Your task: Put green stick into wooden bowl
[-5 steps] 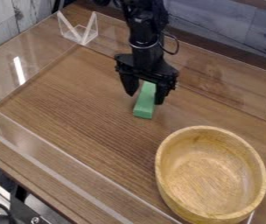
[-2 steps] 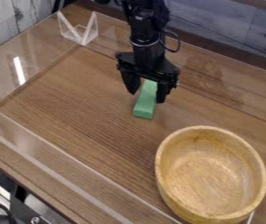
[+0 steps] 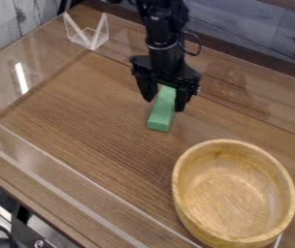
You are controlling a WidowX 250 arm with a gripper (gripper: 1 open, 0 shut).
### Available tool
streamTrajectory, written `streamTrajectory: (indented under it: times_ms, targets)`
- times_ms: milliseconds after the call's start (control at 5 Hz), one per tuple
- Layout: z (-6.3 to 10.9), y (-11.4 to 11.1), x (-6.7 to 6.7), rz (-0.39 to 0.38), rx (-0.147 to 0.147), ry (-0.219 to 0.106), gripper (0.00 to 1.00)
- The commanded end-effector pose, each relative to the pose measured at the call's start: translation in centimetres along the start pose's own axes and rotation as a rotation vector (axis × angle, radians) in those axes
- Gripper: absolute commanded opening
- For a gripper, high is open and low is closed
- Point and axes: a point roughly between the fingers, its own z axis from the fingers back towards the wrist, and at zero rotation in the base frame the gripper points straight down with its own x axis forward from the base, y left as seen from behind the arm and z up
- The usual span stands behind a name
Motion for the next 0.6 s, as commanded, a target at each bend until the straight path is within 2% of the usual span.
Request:
streamTrajectory:
  times_ms: [0,200,400]
  targets:
    - [1.0,0.1,1.1,-0.014,0.002,-0.051,1.00]
    - [0.2,0.2,1.0,-0.010,0.013,-0.038,1.00]
    - [-0.3,0.3,1.0,-0.006,0.020,-0.031,0.00]
